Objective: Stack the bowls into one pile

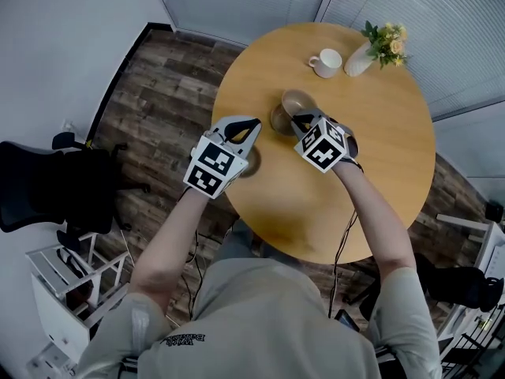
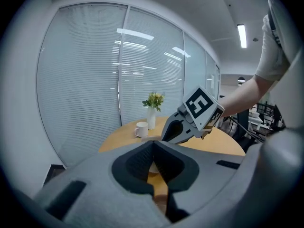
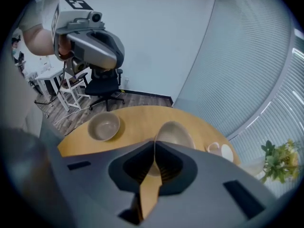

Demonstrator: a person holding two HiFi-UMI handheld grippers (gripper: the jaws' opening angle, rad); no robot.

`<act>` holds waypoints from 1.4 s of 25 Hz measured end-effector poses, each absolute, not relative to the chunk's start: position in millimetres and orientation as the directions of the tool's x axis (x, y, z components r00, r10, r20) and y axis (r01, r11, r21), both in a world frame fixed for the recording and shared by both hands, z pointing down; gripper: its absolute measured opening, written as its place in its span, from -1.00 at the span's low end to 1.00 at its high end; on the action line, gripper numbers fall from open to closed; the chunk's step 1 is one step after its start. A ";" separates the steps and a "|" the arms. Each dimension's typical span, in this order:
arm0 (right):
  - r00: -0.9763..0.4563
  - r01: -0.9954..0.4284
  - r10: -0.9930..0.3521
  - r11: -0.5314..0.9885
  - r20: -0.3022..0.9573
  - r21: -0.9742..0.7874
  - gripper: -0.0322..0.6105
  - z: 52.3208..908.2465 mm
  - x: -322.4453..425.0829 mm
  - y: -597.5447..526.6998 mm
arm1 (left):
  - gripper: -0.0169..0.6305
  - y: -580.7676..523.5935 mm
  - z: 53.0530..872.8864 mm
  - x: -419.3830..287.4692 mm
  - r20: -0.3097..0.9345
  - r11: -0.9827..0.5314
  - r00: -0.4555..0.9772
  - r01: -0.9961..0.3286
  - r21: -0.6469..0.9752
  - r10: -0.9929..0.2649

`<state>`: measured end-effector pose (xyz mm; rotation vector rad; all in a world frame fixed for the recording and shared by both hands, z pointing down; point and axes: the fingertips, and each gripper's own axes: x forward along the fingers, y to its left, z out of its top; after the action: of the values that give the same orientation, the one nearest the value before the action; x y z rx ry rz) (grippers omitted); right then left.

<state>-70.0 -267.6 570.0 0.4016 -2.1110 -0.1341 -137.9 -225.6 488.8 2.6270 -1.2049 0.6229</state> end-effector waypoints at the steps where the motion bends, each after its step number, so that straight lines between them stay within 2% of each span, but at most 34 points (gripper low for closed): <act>1: -0.497 -0.229 -0.325 0.944 0.804 0.239 -0.80 574.5 -72.7 -266.9 | -0.88 -227.0 492.9 -139.1 0.453 -0.653 0.581 -0.758 -0.002 -0.676; 17: -0.463 -0.204 -0.203 0.972 0.863 0.119 -0.80 638.1 -80.2 -257.9 | -0.88 -235.9 534.6 -143.1 0.489 -0.639 0.574 -0.768 0.044 -0.657; 30: -0.453 -0.229 -0.164 0.971 0.876 0.063 -0.79 660.4 -79.6 -245.9 | -0.88 -225.4 547.5 -135.9 0.523 -0.648 0.578 -0.759 0.062 -0.627; 35: -0.470 -0.272 -0.192 0.960 0.862 0.065 -0.79 649.3 -74.9 -247.6 | -0.88 -224.2 539.6 -135.1 0.515 -0.648 0.577 -0.759 0.054 -0.633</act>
<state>-74.9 -247.6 649.3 0.3279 -2.0739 0.0977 -135.1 -224.2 539.6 2.5417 -1.1489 0.6722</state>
